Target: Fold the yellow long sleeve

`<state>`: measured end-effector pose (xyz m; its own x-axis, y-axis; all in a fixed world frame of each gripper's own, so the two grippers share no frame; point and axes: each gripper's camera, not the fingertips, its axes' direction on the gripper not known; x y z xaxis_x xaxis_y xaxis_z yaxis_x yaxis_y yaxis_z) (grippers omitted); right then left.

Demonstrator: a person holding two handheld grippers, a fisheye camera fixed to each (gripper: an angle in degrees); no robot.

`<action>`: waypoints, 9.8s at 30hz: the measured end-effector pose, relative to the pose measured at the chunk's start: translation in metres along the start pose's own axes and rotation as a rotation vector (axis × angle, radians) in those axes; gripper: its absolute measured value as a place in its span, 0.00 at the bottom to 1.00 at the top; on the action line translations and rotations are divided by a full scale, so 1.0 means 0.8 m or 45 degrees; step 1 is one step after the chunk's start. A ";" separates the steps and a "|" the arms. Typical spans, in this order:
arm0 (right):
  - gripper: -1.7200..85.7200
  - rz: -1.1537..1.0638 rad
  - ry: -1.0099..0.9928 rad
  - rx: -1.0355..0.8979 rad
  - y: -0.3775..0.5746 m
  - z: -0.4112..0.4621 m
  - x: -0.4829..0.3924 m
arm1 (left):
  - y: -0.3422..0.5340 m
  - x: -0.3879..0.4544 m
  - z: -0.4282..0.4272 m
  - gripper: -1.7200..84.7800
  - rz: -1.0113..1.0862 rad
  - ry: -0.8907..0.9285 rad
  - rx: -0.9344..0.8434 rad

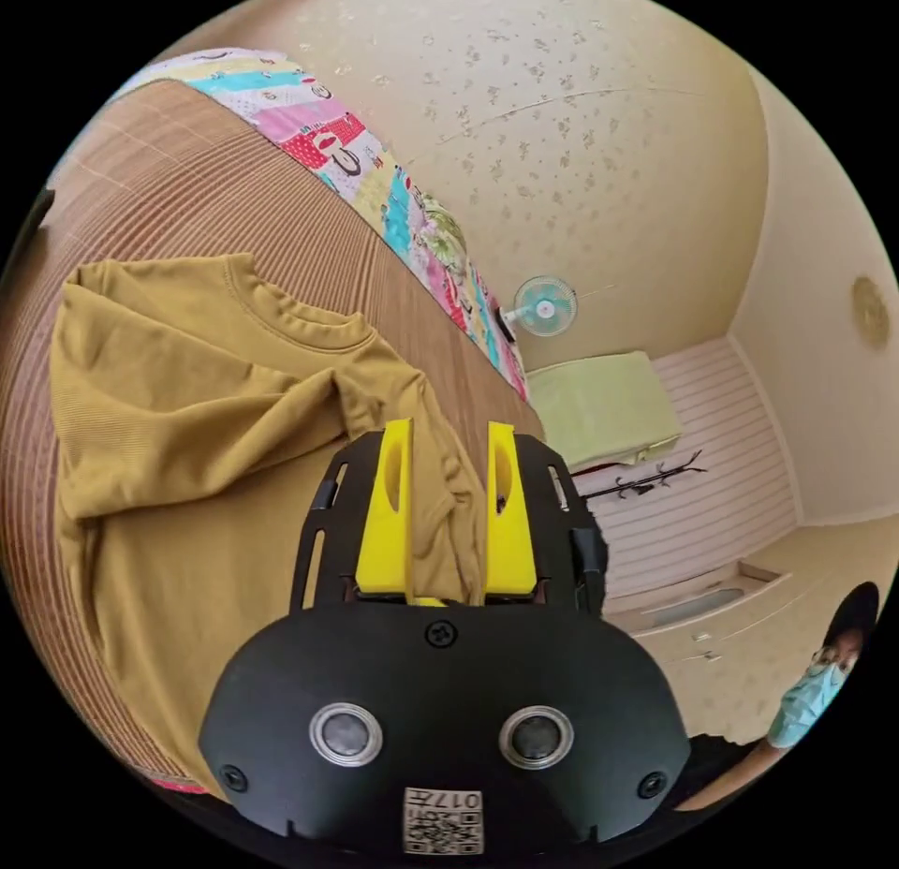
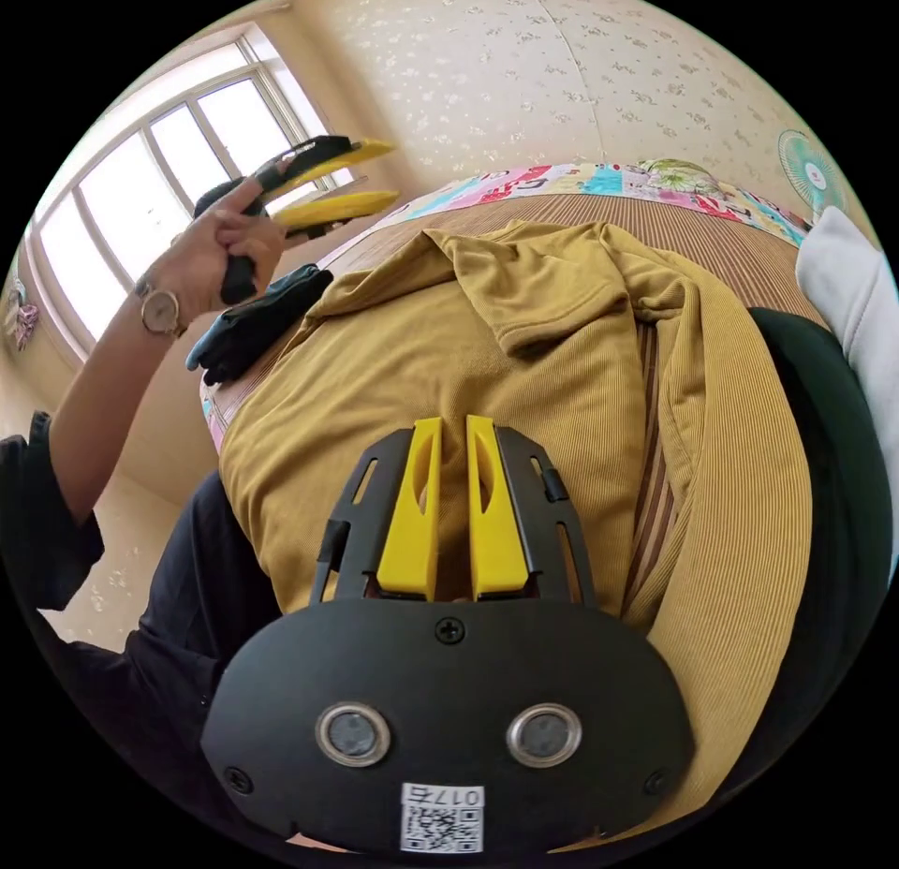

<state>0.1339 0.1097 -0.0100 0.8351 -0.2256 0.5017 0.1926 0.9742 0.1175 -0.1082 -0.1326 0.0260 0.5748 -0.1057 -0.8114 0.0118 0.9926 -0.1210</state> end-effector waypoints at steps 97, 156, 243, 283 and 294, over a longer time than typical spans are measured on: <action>0.15 0.268 0.528 -0.231 0.018 -0.253 0.017 | 0.254 0.032 -0.112 0.11 0.220 -0.567 0.076; 0.05 -0.082 0.365 -0.128 -0.078 -0.052 -0.122 | 0.301 -0.008 -0.100 0.09 0.068 -0.613 -0.014; 0.03 -0.190 0.177 -0.063 -0.069 0.078 -0.182 | 0.244 0.082 -0.152 0.07 -0.073 -0.213 0.481; 0.18 0.635 -1.208 0.328 0.098 -0.116 0.168 | 0.400 0.216 -0.108 0.08 0.553 0.243 -0.191; 0.14 -0.078 -1.441 0.405 -0.264 -0.027 -0.159 | 0.493 0.131 -0.338 0.19 0.275 -0.185 0.371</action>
<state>-0.0016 -0.0673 -0.1170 -0.1355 -0.3009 0.9440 -0.0548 0.9536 0.2961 -0.2642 0.2319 -0.2616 0.6992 0.0964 -0.7084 0.0979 0.9686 0.2284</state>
